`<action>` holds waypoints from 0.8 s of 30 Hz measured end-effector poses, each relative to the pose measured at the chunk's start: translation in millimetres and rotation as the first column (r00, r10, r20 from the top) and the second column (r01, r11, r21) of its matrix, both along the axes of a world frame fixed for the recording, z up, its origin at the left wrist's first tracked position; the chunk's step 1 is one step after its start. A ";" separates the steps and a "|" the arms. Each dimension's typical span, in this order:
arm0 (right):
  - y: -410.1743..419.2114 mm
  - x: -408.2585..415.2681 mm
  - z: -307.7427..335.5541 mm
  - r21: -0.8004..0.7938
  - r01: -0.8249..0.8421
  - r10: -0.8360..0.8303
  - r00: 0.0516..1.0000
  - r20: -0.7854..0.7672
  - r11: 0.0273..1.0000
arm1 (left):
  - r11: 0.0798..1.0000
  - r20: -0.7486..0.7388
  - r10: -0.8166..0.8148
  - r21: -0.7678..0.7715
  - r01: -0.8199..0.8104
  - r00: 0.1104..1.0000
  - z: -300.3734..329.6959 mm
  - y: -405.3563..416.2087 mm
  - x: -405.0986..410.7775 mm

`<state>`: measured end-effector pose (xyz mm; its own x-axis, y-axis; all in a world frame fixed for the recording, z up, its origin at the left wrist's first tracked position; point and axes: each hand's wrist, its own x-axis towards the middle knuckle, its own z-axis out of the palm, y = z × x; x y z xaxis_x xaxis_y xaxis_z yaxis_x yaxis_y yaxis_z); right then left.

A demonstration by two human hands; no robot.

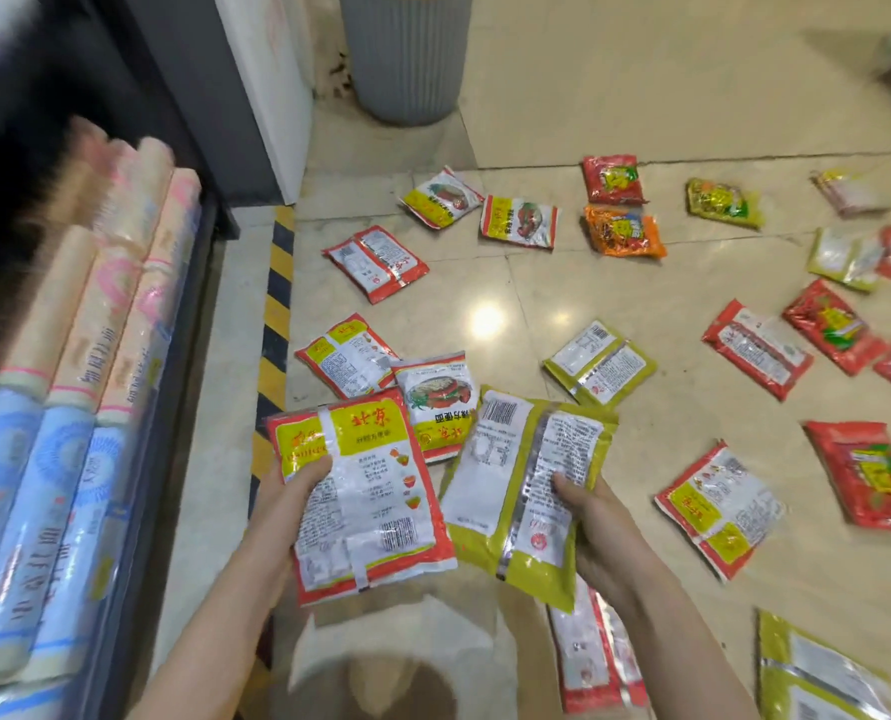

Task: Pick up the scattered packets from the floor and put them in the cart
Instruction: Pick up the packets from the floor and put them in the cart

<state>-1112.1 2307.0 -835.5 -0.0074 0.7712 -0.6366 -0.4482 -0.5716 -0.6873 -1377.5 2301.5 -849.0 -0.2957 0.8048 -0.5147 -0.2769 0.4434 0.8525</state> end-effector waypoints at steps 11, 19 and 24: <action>34.9 20.0 354.0 0.182 0.082 -0.111 0.982 0.153 0.980 | 0.989 0.062 -0.053 0.144 0.044 0.997 348.7 33.3 41.4; 42.6 56.1 575.9 0.335 -0.001 -0.027 0.996 0.080 0.942 | 0.927 -0.002 -0.005 0.374 0.005 1.000 578.2 14.3 71.9; 41.2 76.7 657.9 0.384 -0.149 0.128 0.988 0.081 0.911 | 0.862 0.010 0.202 0.474 -0.183 0.979 652.1 -30.0 109.8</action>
<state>-1035.4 2348.1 -177.6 -0.1065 0.9510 -0.2903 -0.3405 -0.3092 -0.8880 -1267.7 2271.6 -197.0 -0.4814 0.8733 -0.0749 -0.2778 -0.0710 0.9580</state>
